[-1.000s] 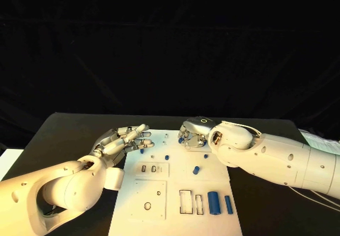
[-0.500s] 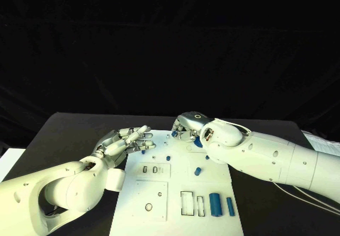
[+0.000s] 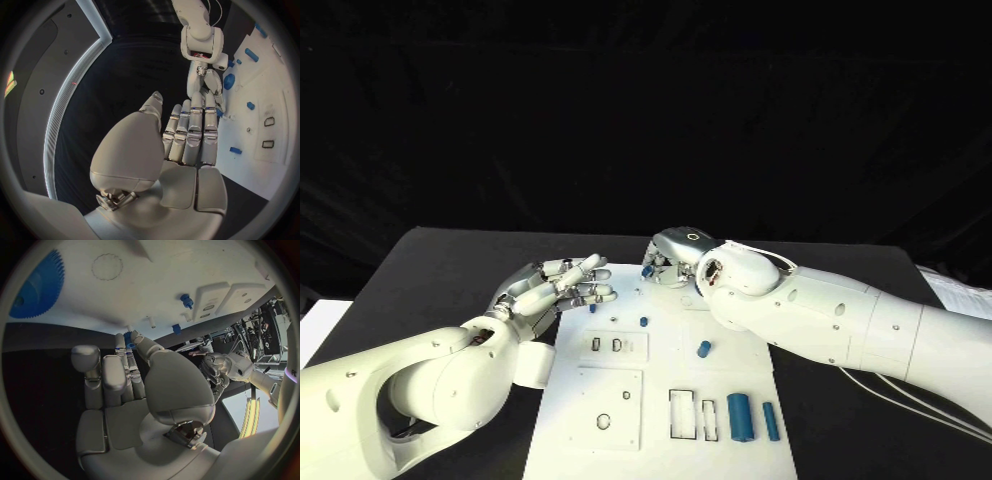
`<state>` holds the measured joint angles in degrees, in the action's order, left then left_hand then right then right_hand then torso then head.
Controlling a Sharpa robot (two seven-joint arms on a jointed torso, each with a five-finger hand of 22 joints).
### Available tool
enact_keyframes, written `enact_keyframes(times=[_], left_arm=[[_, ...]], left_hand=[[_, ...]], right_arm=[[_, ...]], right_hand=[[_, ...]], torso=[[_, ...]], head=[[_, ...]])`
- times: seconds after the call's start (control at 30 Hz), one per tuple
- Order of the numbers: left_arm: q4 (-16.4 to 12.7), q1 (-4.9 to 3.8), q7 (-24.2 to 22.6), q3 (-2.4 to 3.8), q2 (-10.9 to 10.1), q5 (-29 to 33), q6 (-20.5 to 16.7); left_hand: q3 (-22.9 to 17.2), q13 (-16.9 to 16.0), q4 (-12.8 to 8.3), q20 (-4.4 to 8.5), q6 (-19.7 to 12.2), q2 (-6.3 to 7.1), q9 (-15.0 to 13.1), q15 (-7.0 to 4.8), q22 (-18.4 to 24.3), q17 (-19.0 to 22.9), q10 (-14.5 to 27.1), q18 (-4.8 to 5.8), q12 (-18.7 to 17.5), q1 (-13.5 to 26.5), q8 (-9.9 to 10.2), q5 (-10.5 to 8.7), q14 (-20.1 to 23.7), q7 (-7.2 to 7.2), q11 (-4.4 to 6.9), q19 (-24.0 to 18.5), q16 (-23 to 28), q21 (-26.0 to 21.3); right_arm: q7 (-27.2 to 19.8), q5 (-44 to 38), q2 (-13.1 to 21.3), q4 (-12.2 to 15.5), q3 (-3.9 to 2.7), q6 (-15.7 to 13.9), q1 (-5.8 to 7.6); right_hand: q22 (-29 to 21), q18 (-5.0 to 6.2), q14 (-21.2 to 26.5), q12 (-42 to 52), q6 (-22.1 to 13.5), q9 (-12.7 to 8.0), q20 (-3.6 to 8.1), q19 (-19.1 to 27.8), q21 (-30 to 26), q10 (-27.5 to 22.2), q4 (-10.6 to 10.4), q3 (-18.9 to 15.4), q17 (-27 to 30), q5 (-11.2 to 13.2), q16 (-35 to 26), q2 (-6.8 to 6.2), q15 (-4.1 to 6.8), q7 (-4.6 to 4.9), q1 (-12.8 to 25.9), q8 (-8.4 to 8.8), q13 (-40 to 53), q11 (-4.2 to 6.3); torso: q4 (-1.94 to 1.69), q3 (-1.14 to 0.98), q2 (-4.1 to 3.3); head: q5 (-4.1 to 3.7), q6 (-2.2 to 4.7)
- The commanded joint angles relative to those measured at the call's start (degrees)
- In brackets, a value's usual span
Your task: Assemble the parts on the task board
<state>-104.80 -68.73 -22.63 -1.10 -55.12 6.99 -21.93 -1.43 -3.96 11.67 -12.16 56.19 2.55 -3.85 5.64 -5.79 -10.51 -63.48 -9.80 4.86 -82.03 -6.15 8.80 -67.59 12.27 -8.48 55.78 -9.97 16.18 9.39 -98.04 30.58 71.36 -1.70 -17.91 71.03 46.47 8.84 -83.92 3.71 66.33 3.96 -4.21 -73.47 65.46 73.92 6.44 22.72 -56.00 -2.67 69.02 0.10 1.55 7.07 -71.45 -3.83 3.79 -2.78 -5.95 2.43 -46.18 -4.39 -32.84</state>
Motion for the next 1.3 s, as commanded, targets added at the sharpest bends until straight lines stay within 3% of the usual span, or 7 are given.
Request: enact_keyframes(times=[0.03, 0.5, 0.6, 0.73, 0.87, 1.07, 1.3], left_arm=[[-0.1, -0.21, -0.2, 0.05, 0.1, 0.1, 1.2], [-0.2, -0.41, -0.1, 0.05, 0.1, 0.1, 1.2], [-0.1, -0.46, 0.0, 0.05, 0.1, 0.1, 1.3], [-0.1, -0.49, 0.0, 0.05, 0.2, 0.1, 1.3], [0.0, -0.51, 0.1, 0.05, 0.2, 0.1, 1.3], [0.1, -0.51, 0.2, 0.05, 0.0, 0.1, 1.3], [0.2, -0.52, 0.2, 0.05, -0.5, 0.1, 1.3]], left_hand=[[0.1, 0.1, -0.3, -0.16, 0.1, -0.15, 0.1, 0.29, 0.0, 0.0, 0.0, -0.71, -0.4, -0.3, 0.3, -0.24, 0.0, 0.29, -0.55, 0.1, 0.1, -0.4], [0.1, 0.1, -0.3, -0.16, 0.1, -0.15, 0.1, 0.29, 0.0, 0.0, 0.0, -0.71, -0.4, -0.3, 0.3, -0.24, 0.0, 0.29, -0.55, 0.1, 0.1, -0.4], [0.1, 0.1, -0.3, -0.16, 0.1, -0.15, 0.1, 0.29, 0.0, 0.0, 0.0, -0.71, -0.4, -0.3, 0.3, -0.24, 0.0, 0.29, -0.55, 0.1, 0.1, -0.4], [0.1, 0.1, -0.3, -0.16, 0.1, -0.15, 0.1, 0.29, 0.0, 0.0, 0.0, -0.71, -0.4, -0.3, 0.3, -0.24, 0.0, 0.29, -0.55, 0.1, 0.1, -0.4], [0.1, 0.1, -0.3, -0.16, 0.1, -0.15, 0.1, 0.29, 0.0, 0.0, 0.0, -0.71, -0.4, -0.3, 0.3, -0.24, 0.0, 0.29, -0.55, 0.1, 0.1, -0.4], [0.1, 0.1, -0.4, -0.18, 0.0, -0.17, 0.1, 0.31, 0.1, -0.1, 0.0, -0.71, -0.5, -0.3, 0.4, -0.25, 0.0, 0.31, -0.57, 0.0, 0.2, -0.4], [0.1, 0.1, -0.4, -0.18, 0.0, -0.17, 0.1, 0.31, 0.1, -0.1, 0.0, -0.71, -0.5, -0.3, 0.4, -0.25, 0.0, 0.31, -0.57, 0.0, 0.2, -0.4]], right_arm=[[-0.8, 0.0, -0.4, -0.2, 0.02, 1.7, 0.01], [-0.6, 0.1, -1.8, -2.4, 0.17, 2.1, -0.07], [-0.4, 0.2, -2.1, -3.0, 0.18, 1.8, -0.07], [-0.3, 0.5, -2.4, -3.4, 0.2, 1.5, -0.06], [-0.2, 0.6, -2.4, -3.3, 0.24, 0.6, -0.06], [-0.2, 1.0, 0.0, -0.5, 0.24, -1.4, -0.06], [0.4, 4.8, 7.5, 6.7, -0.47, -2.4, -0.04]], right_hand=[[0.1, -1.08, -1.5, -0.2, 0.4, 1.1, -0.08, 0.0, 0.3, -0.2, -1.8, 1.4, -0.1, -0.2, 0.2, -0.36, 0.13, -0.18, 0.0, -0.11, -0.1, -0.28], [-0.1, -1.05, -1.4, -0.3, -0.5, 0.9, -0.24, 0.4, 0.3, -1.2, -2.7, 1.7, -0.1, -0.2, 0.3, -1.44, -0.11, 0.22, 0.1, 0.26, -0.2, -0.63], [-0.5, -1.02, -1.2, -0.4, -2.0, 0.6, -0.54, 0.8, 0.0, -3.0, -3.4, 1.8, 0.3, -0.2, 0.2, -2.48, -0.53, 0.82, 0.4, 0.43, -0.2, -1.19], [-4.3, -0.49, -0.3, -0.3, -6.2, -0.3, -1.52, 2.9, -2.3, -8.1, -4.4, 0.9, 3.0, -0.1, -1.6, -5.04, -1.68, 2.12, 1.0, 0.42, -0.3, -2.59], [-9.5, 0.54, 0.6, -0.2, -11.6, -0.4, -2.23, 5.6, -5.7, -12.9, -5.1, -1.9, 6.8, -0.1, -4.3, -7.34, -2.34, 2.4, 0.5, 0.43, -0.2, -3.17], [-10.2, 0.67, 0.7, 0.4, -12.2, -0.1, -2.52, 5.8, -6.4, -13.9, -6.1, -4.5, 7.8, -0.2, -5.0, -7.43, -2.57, 2.72, -1.0, 0.14, -0.1, -3.46], [-6.8, 0.14, -0.2, 3.0, -8.7, 0.3, -2.43, 3.7, -4.1, -9.7, -7.1, -5.5, 5.3, -0.4, -3.2, -6.37, -2.23, 2.73, -2.8, -0.89, 0.4, -3.0]], torso=[[0.0, 0.0, -0.12], [-0.1, 0.12, -0.13], [-0.22, 0.14, -0.13], [-0.34, 0.19, -0.12], [-0.39, 0.18, -0.16], [-0.5, 0.12, -0.11], [-0.26, 0.08, -0.04]], head=[[0.05, -0.1], [0.14, -0.09], [0.0, -0.03], [-0.11, -0.03], [-0.11, -0.02], [-0.21, 0.07], [-0.35, 0.33]])
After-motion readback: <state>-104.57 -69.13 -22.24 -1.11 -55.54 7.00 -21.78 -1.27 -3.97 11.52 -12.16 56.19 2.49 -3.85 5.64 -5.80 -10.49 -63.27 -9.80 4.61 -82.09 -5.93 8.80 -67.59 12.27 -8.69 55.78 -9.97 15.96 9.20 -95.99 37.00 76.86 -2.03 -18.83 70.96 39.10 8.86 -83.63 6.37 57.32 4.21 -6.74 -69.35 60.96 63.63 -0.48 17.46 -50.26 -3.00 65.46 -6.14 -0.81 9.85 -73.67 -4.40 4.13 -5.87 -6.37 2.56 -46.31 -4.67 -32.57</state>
